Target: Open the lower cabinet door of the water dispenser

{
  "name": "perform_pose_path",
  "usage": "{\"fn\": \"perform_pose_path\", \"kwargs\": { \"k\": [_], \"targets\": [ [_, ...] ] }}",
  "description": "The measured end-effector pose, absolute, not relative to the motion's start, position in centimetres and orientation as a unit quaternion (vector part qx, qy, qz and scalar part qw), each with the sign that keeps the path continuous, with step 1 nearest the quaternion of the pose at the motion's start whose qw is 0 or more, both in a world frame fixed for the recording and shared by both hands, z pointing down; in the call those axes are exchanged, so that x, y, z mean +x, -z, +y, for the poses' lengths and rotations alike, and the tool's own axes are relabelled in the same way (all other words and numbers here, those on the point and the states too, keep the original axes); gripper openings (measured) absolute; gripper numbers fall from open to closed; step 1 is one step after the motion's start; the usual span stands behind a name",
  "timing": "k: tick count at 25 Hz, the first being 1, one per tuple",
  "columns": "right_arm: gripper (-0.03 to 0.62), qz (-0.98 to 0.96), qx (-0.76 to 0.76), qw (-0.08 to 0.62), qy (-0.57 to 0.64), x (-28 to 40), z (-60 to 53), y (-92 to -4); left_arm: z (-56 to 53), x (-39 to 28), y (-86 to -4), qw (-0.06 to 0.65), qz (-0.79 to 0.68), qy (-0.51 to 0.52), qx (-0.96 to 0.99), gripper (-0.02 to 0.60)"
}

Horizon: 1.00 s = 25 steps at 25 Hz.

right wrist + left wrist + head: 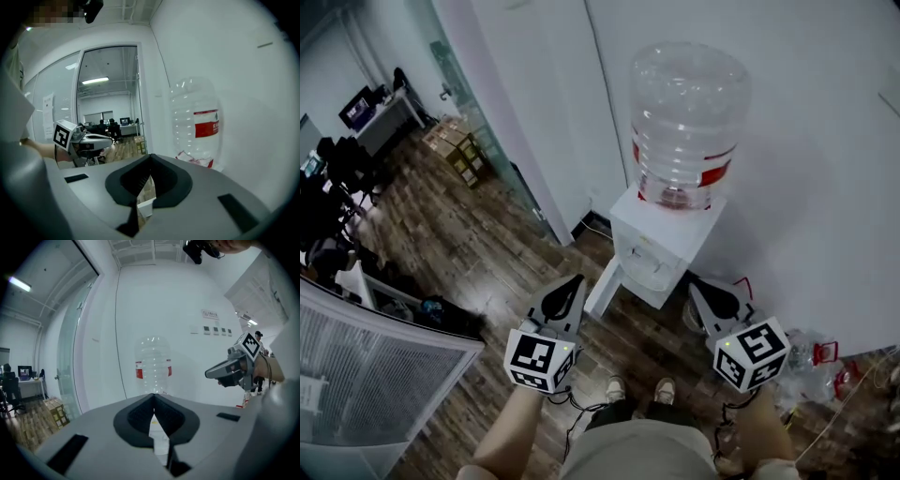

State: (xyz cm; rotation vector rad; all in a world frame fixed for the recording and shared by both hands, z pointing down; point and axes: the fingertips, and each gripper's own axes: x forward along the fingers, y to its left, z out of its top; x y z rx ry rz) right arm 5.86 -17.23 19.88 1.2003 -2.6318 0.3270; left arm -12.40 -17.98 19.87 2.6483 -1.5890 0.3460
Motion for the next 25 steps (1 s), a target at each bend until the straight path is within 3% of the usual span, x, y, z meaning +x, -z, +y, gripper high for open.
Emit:
{"fn": "perform_pose_path", "kwargs": {
  "k": [16, 25],
  "targets": [
    [0.006, -0.9, 0.433, 0.02, 0.044, 8.9, -11.5, -4.1, -13.0, -8.5, -7.7, -0.064, -0.497, -0.051, 0.864, 0.006],
    [0.006, -0.901, 0.425, 0.013, 0.087, 8.9, -9.8, -1.9, -12.1, -7.6, -6.0, -0.073, -0.5, -0.049, 0.861, 0.006]
  ]
}}
